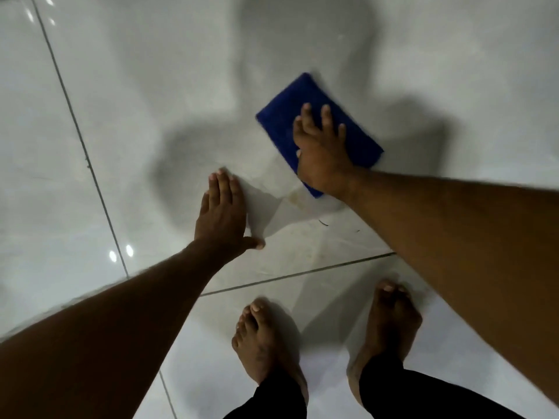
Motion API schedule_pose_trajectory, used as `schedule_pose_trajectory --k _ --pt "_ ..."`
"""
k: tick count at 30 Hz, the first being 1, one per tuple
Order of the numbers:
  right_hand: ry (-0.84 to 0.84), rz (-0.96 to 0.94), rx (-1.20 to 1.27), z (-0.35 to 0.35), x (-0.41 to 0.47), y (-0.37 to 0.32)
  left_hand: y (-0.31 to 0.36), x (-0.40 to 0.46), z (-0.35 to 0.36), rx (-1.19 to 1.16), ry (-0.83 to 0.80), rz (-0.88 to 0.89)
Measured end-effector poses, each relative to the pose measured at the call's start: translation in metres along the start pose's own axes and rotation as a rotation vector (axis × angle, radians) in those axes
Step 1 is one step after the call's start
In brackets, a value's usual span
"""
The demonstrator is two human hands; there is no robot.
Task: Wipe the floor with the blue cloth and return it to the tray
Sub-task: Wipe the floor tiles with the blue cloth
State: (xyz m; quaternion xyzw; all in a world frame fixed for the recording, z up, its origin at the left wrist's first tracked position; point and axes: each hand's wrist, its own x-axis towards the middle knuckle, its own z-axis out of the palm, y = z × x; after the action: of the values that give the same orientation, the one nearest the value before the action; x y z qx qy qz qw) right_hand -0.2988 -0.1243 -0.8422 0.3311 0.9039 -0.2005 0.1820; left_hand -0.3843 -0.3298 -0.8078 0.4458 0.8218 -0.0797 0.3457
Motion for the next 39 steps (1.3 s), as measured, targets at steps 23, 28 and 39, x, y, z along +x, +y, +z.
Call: schedule_pose_trajectory --k 23,28,39 --pt "-0.140 -0.481 -0.580 0.007 -0.108 0.137 0.002 -0.005 0.003 -0.028 -0.015 0.017" --pt "-0.177 -0.268 -0.403 0.033 -0.110 0.043 0.003 -0.002 -0.002 -0.029 -0.002 0.015" --pt "-0.237 -0.371 -0.442 0.006 -0.103 0.105 0.006 0.000 -0.003 -0.006 -0.026 0.005"
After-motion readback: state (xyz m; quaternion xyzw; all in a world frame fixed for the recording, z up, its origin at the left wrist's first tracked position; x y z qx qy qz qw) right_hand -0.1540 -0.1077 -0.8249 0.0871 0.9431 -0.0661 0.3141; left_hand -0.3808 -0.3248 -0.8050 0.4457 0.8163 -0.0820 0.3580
